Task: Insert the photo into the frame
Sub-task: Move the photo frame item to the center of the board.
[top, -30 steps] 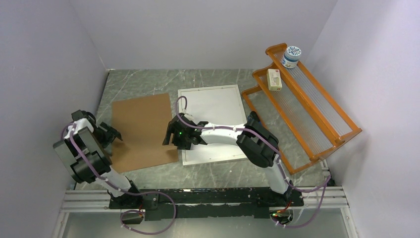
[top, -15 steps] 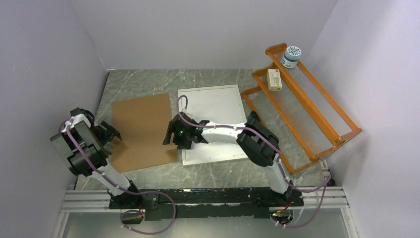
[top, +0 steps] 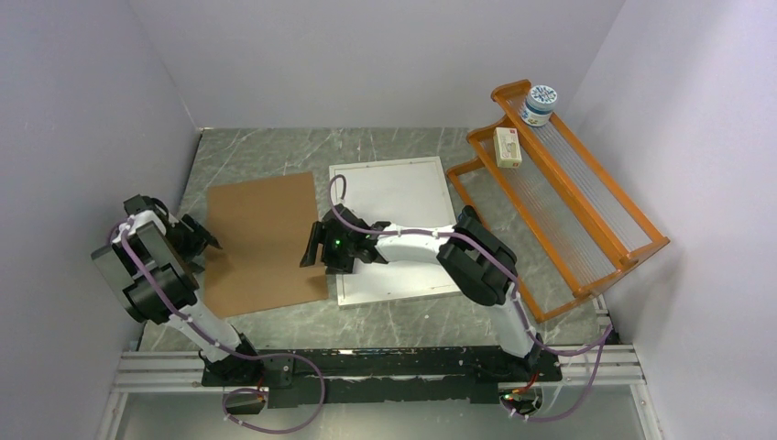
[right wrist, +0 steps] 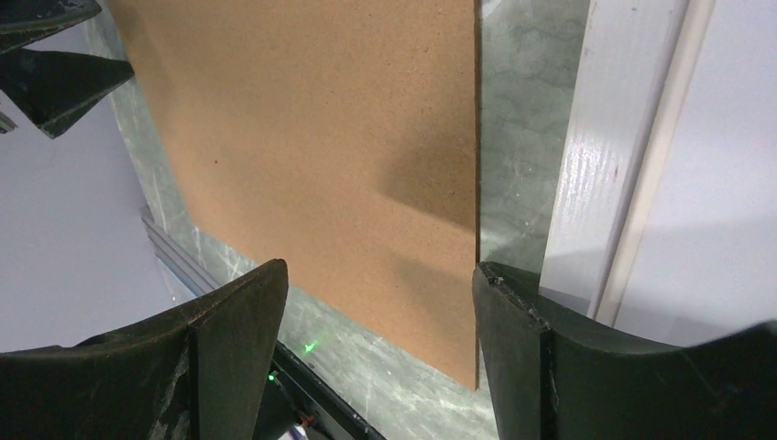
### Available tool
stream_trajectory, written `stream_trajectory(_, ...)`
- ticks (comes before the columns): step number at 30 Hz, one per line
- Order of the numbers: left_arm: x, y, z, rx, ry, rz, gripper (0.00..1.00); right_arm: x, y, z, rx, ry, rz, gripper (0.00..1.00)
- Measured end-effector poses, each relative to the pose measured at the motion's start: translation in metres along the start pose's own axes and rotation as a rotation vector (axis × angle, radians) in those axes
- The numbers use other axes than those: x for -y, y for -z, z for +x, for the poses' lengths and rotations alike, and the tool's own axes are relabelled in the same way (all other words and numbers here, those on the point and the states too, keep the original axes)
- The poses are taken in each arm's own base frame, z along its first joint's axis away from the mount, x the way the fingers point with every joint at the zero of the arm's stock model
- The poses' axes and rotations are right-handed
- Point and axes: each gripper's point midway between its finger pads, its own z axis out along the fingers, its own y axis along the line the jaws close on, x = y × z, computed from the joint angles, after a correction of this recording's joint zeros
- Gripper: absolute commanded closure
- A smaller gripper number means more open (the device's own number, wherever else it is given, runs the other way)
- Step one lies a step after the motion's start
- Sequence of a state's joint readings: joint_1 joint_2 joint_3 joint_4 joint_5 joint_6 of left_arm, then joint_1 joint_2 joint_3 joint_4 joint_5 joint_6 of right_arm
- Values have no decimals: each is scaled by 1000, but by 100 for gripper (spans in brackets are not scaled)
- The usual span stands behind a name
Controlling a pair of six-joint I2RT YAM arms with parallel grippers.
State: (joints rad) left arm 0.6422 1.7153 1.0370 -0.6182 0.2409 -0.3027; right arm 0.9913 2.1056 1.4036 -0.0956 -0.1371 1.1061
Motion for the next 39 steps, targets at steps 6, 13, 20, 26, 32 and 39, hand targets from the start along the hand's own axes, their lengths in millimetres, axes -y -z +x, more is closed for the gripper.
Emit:
stream_trajectory(6,8,-6,-9,-20,7,82,39,-2,0,1,-39,5,-42,27)
stream_trajectory(13,20,-13,-21,-18,-4,172,44,-2,-1,0,-77,14,-74,33)
stream_trajectory(20,20,-13,-22,-17,-2,174,45,0,-2,-4,-114,12,-83,37)
stream_trajectory(26,19,-14,-21,-23,4,171,45,0,-3,-21,-94,-2,-117,37)
stream_trajectory(32,17,-13,-21,-24,20,182,45,-2,-2,-35,-64,3,-152,37)
stream_trajectory(39,16,-14,-21,-26,25,194,44,-1,-2,-36,-57,7,-185,37)
